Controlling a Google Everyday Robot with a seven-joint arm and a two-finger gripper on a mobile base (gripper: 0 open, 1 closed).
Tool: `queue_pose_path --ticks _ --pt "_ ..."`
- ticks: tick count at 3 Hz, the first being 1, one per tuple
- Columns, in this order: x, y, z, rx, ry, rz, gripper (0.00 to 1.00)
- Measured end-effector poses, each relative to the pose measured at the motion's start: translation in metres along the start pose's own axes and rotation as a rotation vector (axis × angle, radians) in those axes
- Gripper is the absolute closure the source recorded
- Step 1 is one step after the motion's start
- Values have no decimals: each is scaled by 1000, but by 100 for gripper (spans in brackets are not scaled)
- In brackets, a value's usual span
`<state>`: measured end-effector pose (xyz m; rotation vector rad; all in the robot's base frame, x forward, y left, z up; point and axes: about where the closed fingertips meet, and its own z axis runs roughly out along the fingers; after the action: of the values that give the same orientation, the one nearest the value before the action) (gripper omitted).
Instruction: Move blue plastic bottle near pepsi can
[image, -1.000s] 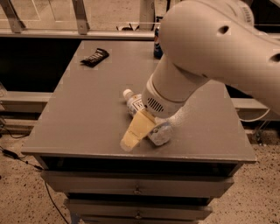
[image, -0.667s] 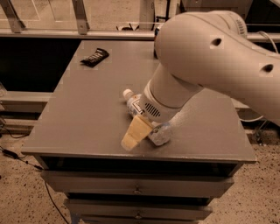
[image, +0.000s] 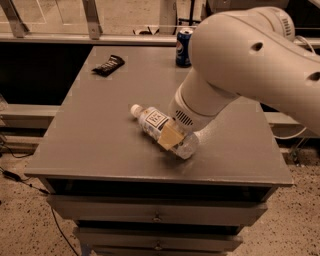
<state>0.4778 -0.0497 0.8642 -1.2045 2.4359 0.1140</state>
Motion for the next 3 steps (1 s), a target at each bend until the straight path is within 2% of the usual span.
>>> queue_pose_path --ticks 1,2,3 --pt "5 -27 -14 55 -7 -3 93" --pt "20 -72 -45 119 -23 10 100" --pt "20 -72 -45 119 -23 10 100"
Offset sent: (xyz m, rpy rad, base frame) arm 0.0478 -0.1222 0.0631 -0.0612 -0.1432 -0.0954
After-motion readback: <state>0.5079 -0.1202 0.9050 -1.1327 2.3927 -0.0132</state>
